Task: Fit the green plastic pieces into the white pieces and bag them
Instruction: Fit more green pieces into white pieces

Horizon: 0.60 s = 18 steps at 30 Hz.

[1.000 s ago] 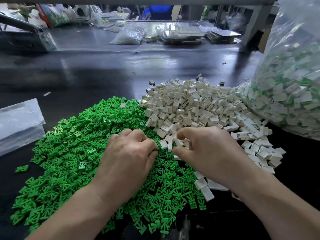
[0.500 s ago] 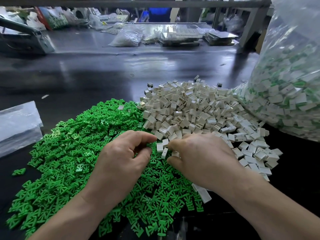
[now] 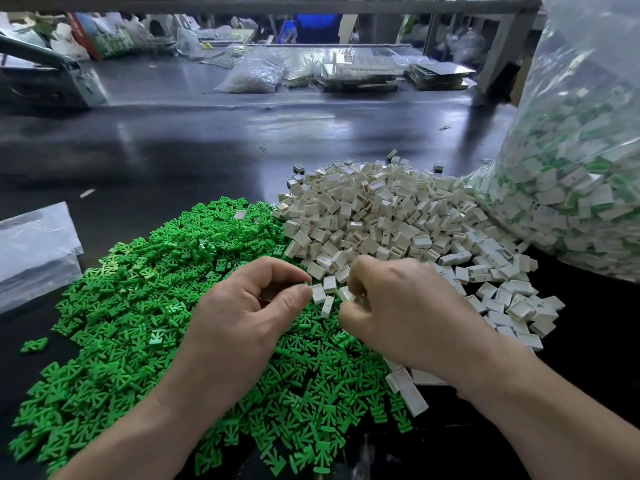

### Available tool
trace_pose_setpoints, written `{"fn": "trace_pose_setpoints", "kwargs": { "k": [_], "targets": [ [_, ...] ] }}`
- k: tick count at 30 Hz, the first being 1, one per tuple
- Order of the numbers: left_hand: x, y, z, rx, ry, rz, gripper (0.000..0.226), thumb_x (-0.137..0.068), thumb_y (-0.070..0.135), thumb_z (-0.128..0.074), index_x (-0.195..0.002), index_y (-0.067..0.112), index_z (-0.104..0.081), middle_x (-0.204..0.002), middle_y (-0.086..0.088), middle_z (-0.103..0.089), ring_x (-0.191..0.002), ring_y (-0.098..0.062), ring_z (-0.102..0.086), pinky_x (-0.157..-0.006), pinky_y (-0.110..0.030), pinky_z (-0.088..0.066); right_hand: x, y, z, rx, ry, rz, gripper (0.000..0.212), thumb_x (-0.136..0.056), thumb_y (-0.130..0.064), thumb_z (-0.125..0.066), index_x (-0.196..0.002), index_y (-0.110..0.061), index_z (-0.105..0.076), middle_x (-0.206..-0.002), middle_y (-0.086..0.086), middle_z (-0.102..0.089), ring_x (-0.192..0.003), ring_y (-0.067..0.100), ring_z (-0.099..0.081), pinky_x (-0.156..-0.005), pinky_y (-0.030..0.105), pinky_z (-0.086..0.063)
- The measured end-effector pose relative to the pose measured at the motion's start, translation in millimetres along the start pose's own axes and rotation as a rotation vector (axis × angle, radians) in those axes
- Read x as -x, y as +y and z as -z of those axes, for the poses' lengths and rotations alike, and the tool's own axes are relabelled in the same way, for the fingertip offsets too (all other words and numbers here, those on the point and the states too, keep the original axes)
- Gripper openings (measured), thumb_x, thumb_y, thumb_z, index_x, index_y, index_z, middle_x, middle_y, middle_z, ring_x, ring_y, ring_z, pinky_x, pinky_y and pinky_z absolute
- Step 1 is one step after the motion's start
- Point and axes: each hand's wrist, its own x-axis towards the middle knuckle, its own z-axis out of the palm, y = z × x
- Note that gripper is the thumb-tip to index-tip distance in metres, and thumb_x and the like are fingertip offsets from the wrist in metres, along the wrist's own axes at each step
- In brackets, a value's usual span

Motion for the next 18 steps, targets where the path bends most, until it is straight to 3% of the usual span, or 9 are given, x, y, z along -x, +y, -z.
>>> {"fn": "trace_pose_setpoints", "kwargs": {
  "k": [4, 6, 10, 12, 14, 18],
  "targets": [
    [0, 1, -1, 0.374, -0.150, 0.101, 0.011, -0.085, 0.027, -0.068, -0.092, 0.019, -0.074, -0.093, -0.004, -0.075, -0.086, -0.018, -0.071, -0.068, -0.021, -0.055, -3, -1, 2, -0.550, 0.059, -0.152, 0.013, -0.086, -0.027, -0.060, -0.076, -0.022, -0.065, -0.061, -0.006, -0.062, -0.045, 0.001, -0.045, -0.042, 0.021, -0.039],
    [1, 0, -3, 0.440, -0.161, 0.122, 0.013, -0.084, 0.025, -0.067, -0.092, 0.017, -0.073, -0.097, -0.006, -0.075, -0.090, -0.022, -0.072, -0.069, -0.024, -0.056, -4, -1, -1, -0.578, 0.037, -0.158, 0.012, -0.088, -0.025, -0.060, -0.080, -0.024, -0.068, -0.063, -0.008, -0.063, -0.046, 0.001, -0.046, -0.043, 0.021, -0.039],
    [-1, -5, 2, 0.276, -0.059, 0.119, 0.014, -0.082, 0.035, -0.066, -0.089, 0.026, -0.073, -0.087, -0.001, -0.074, -0.082, -0.013, -0.071, -0.067, -0.020, -0.056, -2, 3, -3, -0.331, 0.050, -0.115, 0.008, -0.091, -0.031, -0.062, -0.094, -0.033, -0.069, -0.057, -0.017, -0.056, -0.048, 0.003, -0.047, -0.050, 0.023, -0.040],
    [-2, -4, 5, 0.234, -0.028, 0.125, 0.008, -0.084, 0.034, -0.066, -0.087, 0.031, -0.073, -0.082, 0.002, -0.073, -0.075, -0.007, -0.069, -0.063, -0.015, -0.052, 0, -3, -2, -0.027, -0.072, -0.073, 0.019, -0.095, -0.038, -0.056, -0.112, -0.037, -0.064, -0.075, -0.016, -0.063, -0.066, 0.002, -0.056, -0.059, 0.027, -0.043],
    [-1, -2, 6, 0.210, -0.037, 0.122, 0.014, -0.080, 0.042, -0.065, -0.087, 0.032, -0.073, -0.077, 0.002, -0.071, -0.069, -0.005, -0.066, -0.060, -0.013, -0.050, -1, -10, -3, 0.240, -0.139, -0.055, 0.027, -0.098, -0.032, -0.049, -0.124, -0.038, -0.056, -0.102, -0.011, -0.069, -0.087, 0.018, -0.063, -0.061, 0.030, -0.044],
    [3, 2, 2, 0.199, -0.089, 0.109, 0.025, -0.072, 0.049, -0.063, -0.087, 0.032, -0.073, -0.073, -0.004, -0.067, -0.063, -0.015, -0.061, -0.056, -0.021, -0.053, -8, -13, -7, 0.360, -0.131, -0.071, 0.033, -0.094, -0.020, -0.058, -0.122, -0.038, -0.057, -0.102, -0.010, -0.068, -0.076, 0.022, -0.051, -0.057, 0.031, -0.036]
  ]
}}
